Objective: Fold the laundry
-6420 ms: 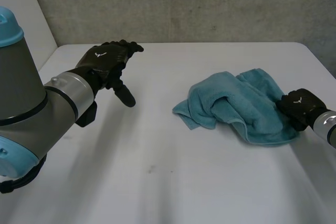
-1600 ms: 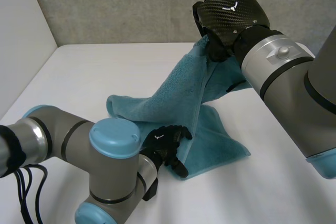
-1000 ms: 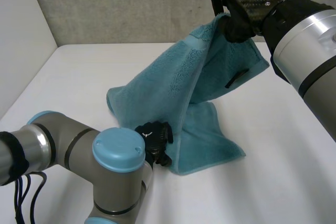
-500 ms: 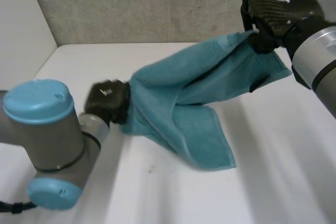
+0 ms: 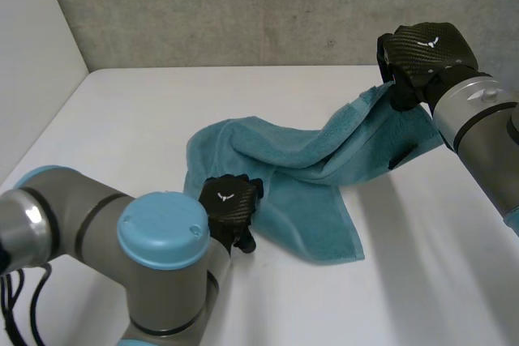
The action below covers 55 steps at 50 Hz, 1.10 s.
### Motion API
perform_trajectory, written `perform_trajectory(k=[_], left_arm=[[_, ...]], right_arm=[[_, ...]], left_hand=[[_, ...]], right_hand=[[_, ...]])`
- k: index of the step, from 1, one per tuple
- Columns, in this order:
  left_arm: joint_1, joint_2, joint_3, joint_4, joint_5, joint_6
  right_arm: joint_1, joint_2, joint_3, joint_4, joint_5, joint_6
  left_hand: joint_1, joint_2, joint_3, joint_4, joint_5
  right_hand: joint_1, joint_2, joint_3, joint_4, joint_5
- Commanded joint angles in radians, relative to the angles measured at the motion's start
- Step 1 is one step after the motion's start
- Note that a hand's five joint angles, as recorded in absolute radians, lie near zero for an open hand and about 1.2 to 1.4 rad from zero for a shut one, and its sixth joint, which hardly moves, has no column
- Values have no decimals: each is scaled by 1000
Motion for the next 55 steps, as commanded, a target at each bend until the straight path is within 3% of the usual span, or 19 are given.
perform_trajectory(k=[1,8,29,34,38,45,46,51,53,55], left_arm=[[-20,-78,37,68,-16,72],[-20,-107,44,107,-17,134],[-19,-184,118,190,-13,142],[-13,-194,132,188,-13,142],[3,-153,126,183,-13,149],[86,114,73,130,4,154],[128,222,60,80,56,154],[222,379,72,-30,223,154],[334,445,98,-100,367,155],[363,453,106,-114,401,154]], right_arm=[[-1,4,4,2,-6,0],[4,22,4,0,-9,2],[12,53,12,-1,-9,0],[12,53,6,-1,-12,-6],[-2,53,-12,8,-11,-43],[-82,31,-42,68,-8,-242],[-89,24,-48,83,-8,-266],[-105,-41,-83,172,-6,-362],[-106,-56,-89,195,-8,-366],[-106,-61,-89,203,-9,-366]], left_hand=[[21,1,-4,11,16],[36,15,11,25,30],[315,294,289,304,309],[904,883,878,893,898],[905,884,879,894,899],[905,884,879,894,899],[905,884,879,894,899],[905,884,879,894,899],[905,884,879,894,899],[905,884,879,894,899]], right_hand=[[413,217,209,203,233],[413,217,209,203,233],[413,217,209,203,233],[413,217,209,203,233],[413,217,209,203,233],[413,217,209,203,233],[413,217,209,203,233],[413,217,209,203,233],[413,217,209,203,233],[413,217,209,203,233]])
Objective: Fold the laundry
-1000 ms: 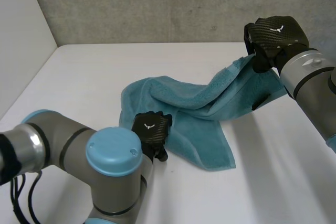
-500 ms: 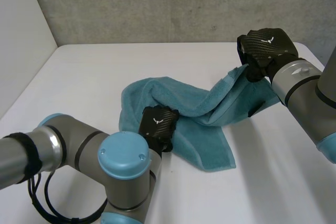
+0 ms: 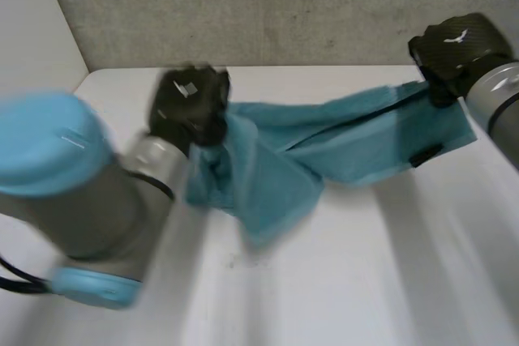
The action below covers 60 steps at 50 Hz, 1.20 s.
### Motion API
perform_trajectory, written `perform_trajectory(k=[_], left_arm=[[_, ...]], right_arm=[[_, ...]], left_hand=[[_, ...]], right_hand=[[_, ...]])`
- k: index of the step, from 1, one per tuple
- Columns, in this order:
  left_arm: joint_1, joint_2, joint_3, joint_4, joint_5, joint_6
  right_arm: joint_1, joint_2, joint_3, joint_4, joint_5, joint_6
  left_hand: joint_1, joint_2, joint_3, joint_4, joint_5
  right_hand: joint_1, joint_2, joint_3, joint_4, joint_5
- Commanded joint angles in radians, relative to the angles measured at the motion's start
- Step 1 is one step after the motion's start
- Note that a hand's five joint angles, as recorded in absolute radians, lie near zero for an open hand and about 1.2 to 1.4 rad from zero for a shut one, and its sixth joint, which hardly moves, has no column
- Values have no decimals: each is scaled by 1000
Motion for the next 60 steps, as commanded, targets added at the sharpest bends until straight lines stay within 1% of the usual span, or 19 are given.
perform_trajectory(k=[1,2,4,7,8,10,12,16,19,20,21,25,28,31,35,39,44,51,60], left_arm=[[211,161,40,-148,279,-1],[270,146,54,-164,346,-1],[299,113,58,-167,374,1],[316,38,69,-167,380,2],[317,-47,89,-168,379,28],[322,-77,97,-170,379,44],[334,-187,123,-179,380,131],[365,-293,147,-211,380,235],[365,-318,154,-236,376,269],[365,-313,147,-248,376,271],[365,-304,143,-253,376,268],[349,-215,115,-283,374,253],[328,-116,68,-290,365,201],[317,-51,34,-287,357,135],[314,40,-26,-284,325,-8],[323,73,-110,-282,229,-199],[325,70,-199,-284,140,-345],[329,21,-259,-261,114,-448],[363,-74,-259,-213,112,-459]], right_arm=[[-9,-55,-19,84,-4,-49],[-8,-57,-6,85,-4,-46],[-6,-55,7,84,-5,-33],[11,-42,57,81,-7,7],[11,-34,68,75,-7,17],[15,23,94,44,-8,51],[20,84,114,12,-5,82],[41,127,136,-19,-1,94],[40,132,139,-40,-1,103],[40,132,139,-41,-1,103],[38,132,140,-47,-1,105],[37,132,139,-62,-1,105],[35,132,139,-64,-1,106],[35,132,140,-76,1,111],[35,121,146,-108,8,126],[34,109,146,-110,13,128],[35,73,148,-110,10,129],[35,70,149,-106,10,129],[35,69,159,-106,5,128]], left_hand=[[263,201,207,204,277],[263,201,207,204,277],[263,201,207,204,277],[263,201,207,204,277],[263,201,207,204,277],[263,201,207,204,277],[263,201,207,204,277],[249,186,193,190,263],[18,-45,-38,-41,32],[-192,-255,-248,-251,-179],[-281,-344,-338,-340,-268],[-537,-600,-593,-596,-524],[-734,-797,-790,-793,-720],[-746,-809,-802,-805,-733],[-746,-809,-802,-805,-733],[-746,-809,-802,-805,-733],[-746,-809,-802,-805,-733],[-749,-812,-805,-808,-736],[-734,-797,-791,-793,-721]], right_hand=[[413,217,209,203,233],[413,217,209,203,233],[413,217,209,203,233],[413,217,209,203,233],[413,217,209,203,233],[413,217,209,203,233],[413,217,209,203,233],[413,217,209,203,233],[413,217,209,203,233],[413,217,209,203,233],[413,217,209,203,233],[413,217,209,203,233],[413,217,209,203,233],[413,217,209,203,233],[413,217,209,203,233],[413,217,209,203,233],[413,217,209,203,233],[413,217,209,203,233],[413,217,209,203,233]])
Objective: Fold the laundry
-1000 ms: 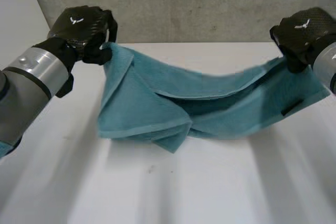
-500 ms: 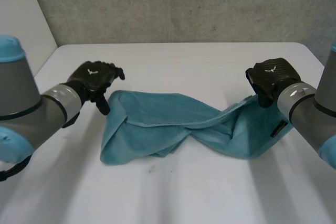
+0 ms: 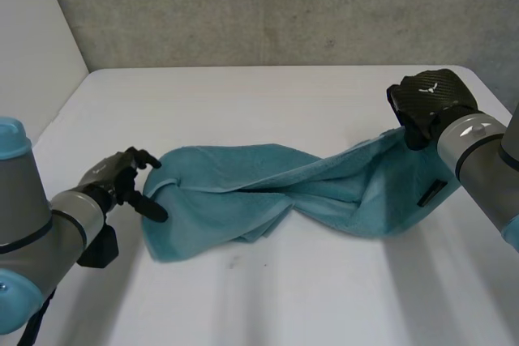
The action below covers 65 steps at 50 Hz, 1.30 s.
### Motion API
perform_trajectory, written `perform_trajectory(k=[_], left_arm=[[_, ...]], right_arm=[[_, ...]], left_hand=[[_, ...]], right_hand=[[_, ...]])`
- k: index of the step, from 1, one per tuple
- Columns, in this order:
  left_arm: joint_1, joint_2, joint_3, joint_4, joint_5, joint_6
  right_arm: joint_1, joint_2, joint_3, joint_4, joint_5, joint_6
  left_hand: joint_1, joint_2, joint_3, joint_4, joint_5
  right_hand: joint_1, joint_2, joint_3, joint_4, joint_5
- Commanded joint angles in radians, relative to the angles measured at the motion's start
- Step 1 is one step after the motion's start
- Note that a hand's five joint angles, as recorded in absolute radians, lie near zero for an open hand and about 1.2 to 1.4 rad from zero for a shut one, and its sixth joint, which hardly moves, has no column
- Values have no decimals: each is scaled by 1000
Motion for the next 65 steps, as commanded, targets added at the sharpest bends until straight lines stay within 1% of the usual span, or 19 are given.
perform_trajectory(k=[1,12,17,23,27,38,42,43,46,47,48,50,53,57,58,61,62,63,65], left_arm=[[20,-81,9,35,6,1],[28,-133,26,61,0,1],[112,-115,14,78,-32,1],[141,-104,8,80,-27,3],[133,-104,5,75,-20,3],[57,-128,8,70,109,-43],[46,-133,12,72,115,-63],[44,-136,12,72,115,-63],[41,-162,24,75,117,-62],[43,-170,27,76,117,-60],[43,-183,35,81,117,-56],[43,-197,52,87,115,-48],[43,-228,101,102,109,-45],[44,-257,289,104,105,1],[44,-257,332,104,105,18],[46,-256,529,106,103,116],[46,-254,579,107,103,144],[46,-248,677,109,105,197],[46,-243,719,110,109,226]], right_arm=[[0,0,5,0,-4,-1],[-3,12,5,-3,0,-7],[-18,14,1,-6,-1,-16],[-26,16,-2,-6,-4,-16],[-26,17,-2,-6,-4,-16],[-25,25,1,-8,-4,-18],[-25,26,1,-8,-6,-18],[-25,28,1,-8,-6,-19],[-23,34,1,-8,-7,-19],[-23,39,-1,-8,-7,-21],[-22,43,-1,-8,-9,-21],[-18,72,-18,-4,-9,-28],[-18,94,-42,-11,-6,-45],[-23,129,-160,-52,-1,-50],[-20,150,-233,-84,2,-47],[-20,180,-358,-144,8,-42],[-18,189,-443,-193,20,-32],[-17,192,-482,-220,28,-26],[-15,192,-517,-250,38,-19]], left_hand=[[8,21,15,26,30],[99,112,106,117,121],[99,112,106,117,121],[96,109,103,114,118],[96,109,103,114,118],[102,115,109,120,124],[111,124,118,128,132],[128,141,135,146,150],[374,387,381,392,396],[506,519,513,523,527],[803,817,811,821,825],[1005,1018,1012,1023,1027],[1006,1019,1013,1023,1028],[1006,1019,1013,1023,1028],[1006,1019,1013,1023,1028],[1006,1019,1013,1023,1028],[1006,1019,1013,1023,1028],[1006,1019,1013,1023,1028],[1006,1019,1013,1023,1028]], right_hand=[[413,217,209,203,230],[413,217,209,203,230],[413,217,209,203,230],[413,217,209,203,230],[413,217,209,203,230],[413,217,209,203,230],[413,217,209,203,230],[413,217,209,203,230],[413,217,209,203,230],[413,217,209,203,230],[413,217,209,203,230],[413,217,209,203,230],[413,217,209,203,230],[413,217,209,203,230],[413,217,209,203,230],[413,217,209,203,230],[413,217,209,203,230],[413,217,209,203,230],[413,217,209,203,230]])
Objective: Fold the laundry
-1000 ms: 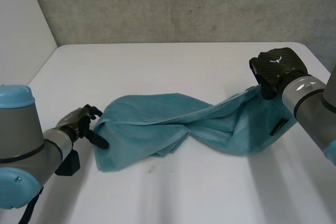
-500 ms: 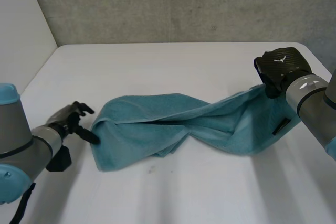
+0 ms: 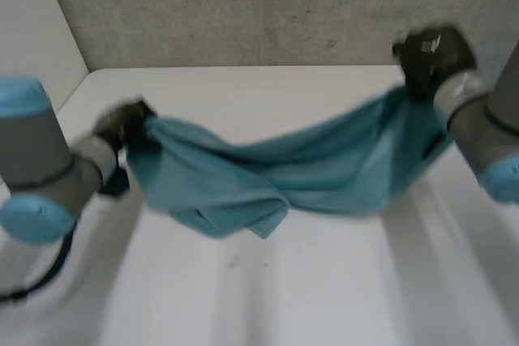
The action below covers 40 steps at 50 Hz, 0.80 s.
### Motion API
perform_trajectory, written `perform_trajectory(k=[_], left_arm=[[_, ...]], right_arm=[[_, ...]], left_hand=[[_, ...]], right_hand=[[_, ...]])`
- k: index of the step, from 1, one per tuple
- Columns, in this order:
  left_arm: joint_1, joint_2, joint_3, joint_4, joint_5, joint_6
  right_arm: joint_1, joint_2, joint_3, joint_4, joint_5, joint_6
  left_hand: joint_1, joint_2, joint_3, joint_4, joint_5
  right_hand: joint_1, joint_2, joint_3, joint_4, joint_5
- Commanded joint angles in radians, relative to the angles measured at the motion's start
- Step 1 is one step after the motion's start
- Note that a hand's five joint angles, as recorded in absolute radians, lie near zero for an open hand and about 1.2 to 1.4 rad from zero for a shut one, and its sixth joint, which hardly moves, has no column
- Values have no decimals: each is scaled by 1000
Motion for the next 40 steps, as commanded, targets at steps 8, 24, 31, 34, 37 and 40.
perform_trajectory(k=[8,24,31,34,37,40], left_arm=[[6,162,489,260,9,435],[17,240,-162,409,20,586],[21,68,-310,410,17,716],[29,10,-328,400,17,767],[31,1,-339,392,15,801],[32,2,-342,383,15,813]], right_arm=[[0,-56,-314,-489,81,156],[-115,-302,457,-566,-206,260],[-121,-268,643,-503,-296,205],[-122,-184,661,-445,-300,116],[-127,-138,652,-386,-297,17],[-130,-135,635,-354,-290,-45]], left_hand=[[264,198,211,205,257],[264,198,211,205,257],[264,198,211,205,257],[264,198,211,205,257],[-47,-113,-101,-106,-55],[-237,-303,-290,-296,-245]], right_hand=[[413,217,209,203,230],[413,217,209,203,230],[413,217,209,203,230],[413,217,209,203,230],[413,217,209,203,230],[413,217,209,203,230]])
